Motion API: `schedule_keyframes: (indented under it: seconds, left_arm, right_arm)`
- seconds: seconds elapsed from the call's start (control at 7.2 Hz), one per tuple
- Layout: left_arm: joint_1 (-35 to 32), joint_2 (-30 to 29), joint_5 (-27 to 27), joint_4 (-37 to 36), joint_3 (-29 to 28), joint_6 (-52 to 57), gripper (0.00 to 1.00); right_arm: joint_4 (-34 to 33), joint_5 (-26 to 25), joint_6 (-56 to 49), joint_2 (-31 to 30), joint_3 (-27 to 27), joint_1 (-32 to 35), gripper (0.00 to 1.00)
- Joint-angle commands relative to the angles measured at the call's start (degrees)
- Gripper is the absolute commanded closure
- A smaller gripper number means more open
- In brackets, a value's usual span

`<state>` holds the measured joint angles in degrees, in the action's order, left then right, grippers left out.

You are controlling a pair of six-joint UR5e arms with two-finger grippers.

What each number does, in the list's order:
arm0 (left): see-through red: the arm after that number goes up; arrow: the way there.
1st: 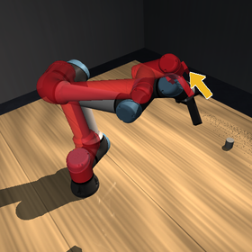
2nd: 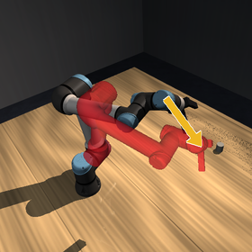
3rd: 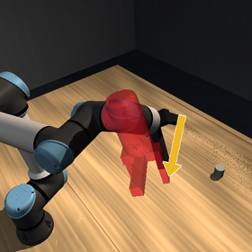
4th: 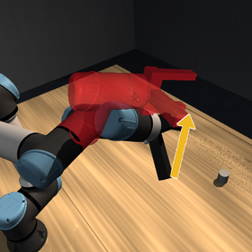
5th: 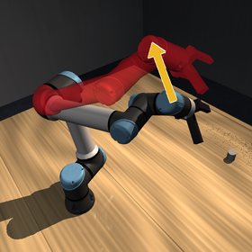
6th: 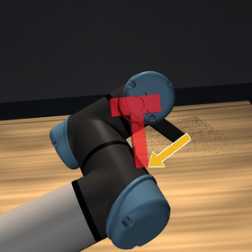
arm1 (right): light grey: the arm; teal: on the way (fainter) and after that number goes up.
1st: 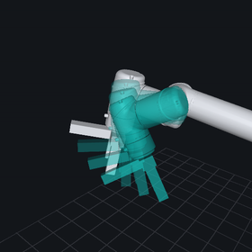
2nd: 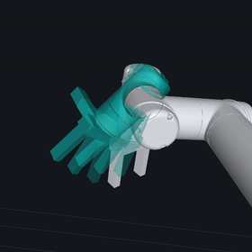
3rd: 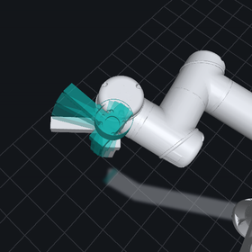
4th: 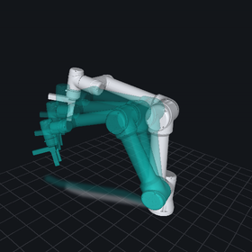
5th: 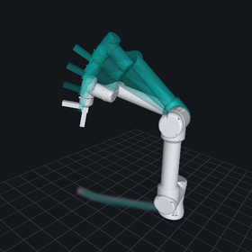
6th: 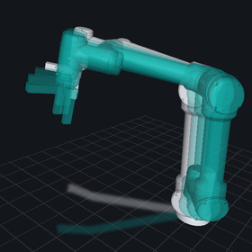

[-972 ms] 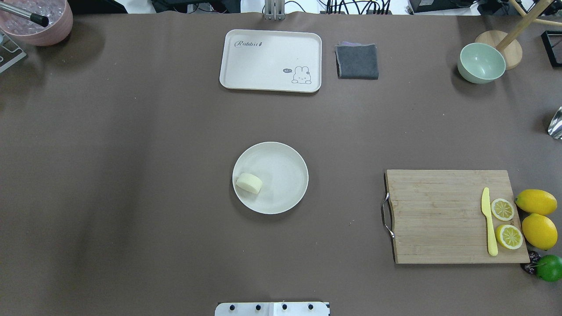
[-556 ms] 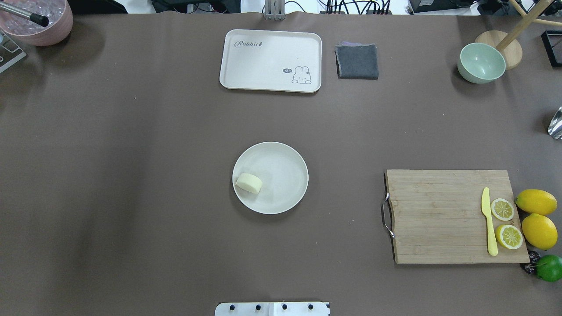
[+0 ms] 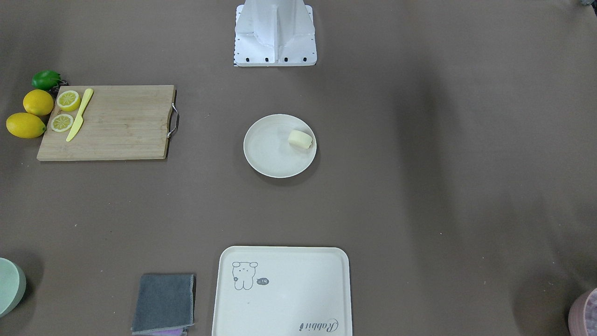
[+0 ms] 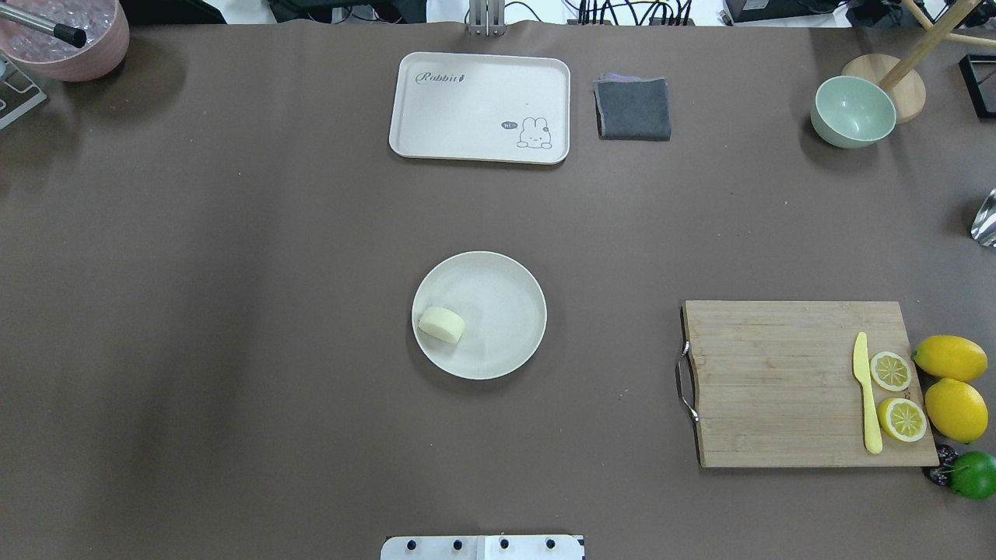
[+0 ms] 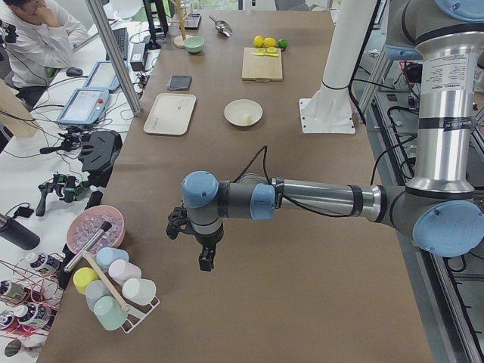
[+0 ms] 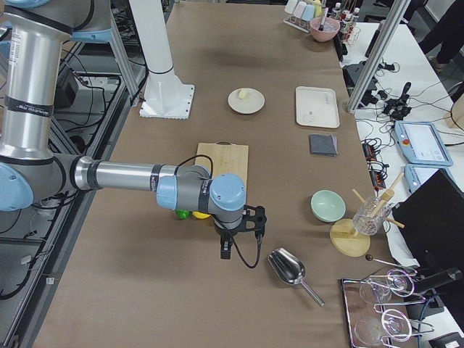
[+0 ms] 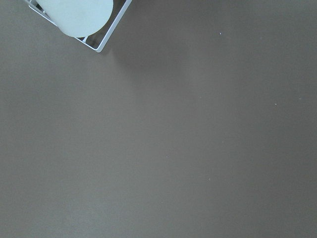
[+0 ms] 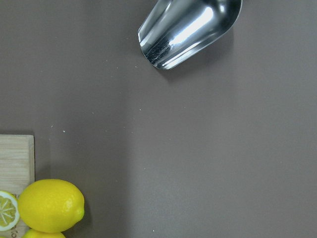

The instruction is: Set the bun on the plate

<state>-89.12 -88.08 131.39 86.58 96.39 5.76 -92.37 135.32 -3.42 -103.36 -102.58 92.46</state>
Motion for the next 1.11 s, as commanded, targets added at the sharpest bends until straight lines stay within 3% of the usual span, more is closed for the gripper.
schedule_keyframes:
  seconds: [0.0,0.97]
  left_arm:
    - [-0.09,0.01,0.27,-0.01,0.12,-0.13,0.02]
    - [-0.09,1.07,-0.08,-0.01,1.88,-0.13,0.02]
  right_arm:
    - [0.00,-0.06,-0.01,0.08,0.01,0.00,0.00]
    - [0.00,0.03,0.08,-0.09,-0.87,0.00,0.00]
